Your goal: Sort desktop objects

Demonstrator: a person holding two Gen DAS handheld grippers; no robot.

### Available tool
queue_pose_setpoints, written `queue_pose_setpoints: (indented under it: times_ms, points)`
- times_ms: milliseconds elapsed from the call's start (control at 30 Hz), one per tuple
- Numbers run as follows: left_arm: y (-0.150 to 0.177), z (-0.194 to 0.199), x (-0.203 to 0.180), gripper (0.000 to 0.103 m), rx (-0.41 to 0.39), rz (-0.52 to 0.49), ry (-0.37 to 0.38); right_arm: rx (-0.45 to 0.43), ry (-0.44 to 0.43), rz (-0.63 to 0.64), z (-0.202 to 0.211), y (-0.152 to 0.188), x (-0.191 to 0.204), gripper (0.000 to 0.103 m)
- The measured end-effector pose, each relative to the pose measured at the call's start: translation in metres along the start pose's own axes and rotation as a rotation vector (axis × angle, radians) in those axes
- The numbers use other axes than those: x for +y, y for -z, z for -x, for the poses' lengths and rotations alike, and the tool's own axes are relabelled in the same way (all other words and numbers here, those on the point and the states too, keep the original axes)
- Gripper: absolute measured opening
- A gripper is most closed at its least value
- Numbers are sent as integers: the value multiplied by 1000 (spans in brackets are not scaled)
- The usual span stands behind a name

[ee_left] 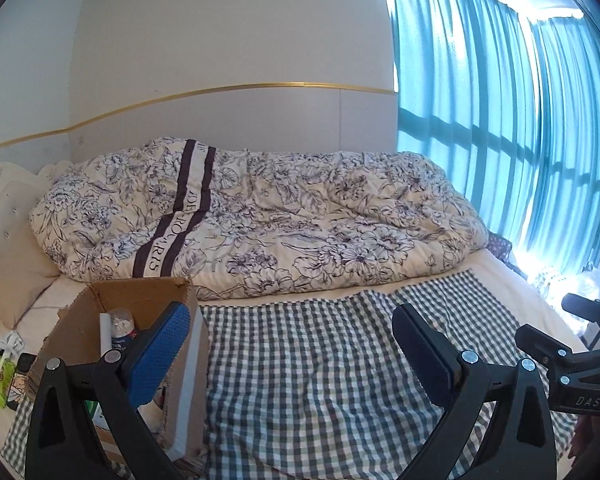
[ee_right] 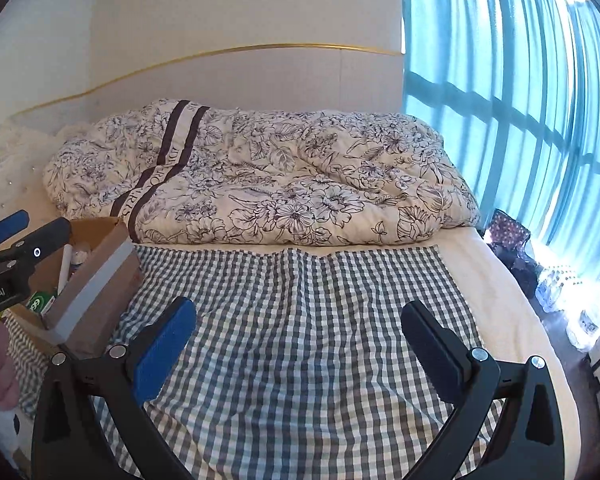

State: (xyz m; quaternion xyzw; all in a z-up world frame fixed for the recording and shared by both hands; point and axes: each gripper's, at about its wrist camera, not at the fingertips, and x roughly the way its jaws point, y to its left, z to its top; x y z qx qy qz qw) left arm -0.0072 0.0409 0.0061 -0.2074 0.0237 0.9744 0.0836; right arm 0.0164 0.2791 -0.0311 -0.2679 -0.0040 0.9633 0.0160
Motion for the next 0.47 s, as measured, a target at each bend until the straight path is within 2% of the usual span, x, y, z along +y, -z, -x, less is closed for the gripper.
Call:
queue_pose_setpoints:
  times_ms: [467]
  points:
    - [2, 0, -4, 103, 14, 13, 23, -6, 1, -14, 0, -4, -9, 103]
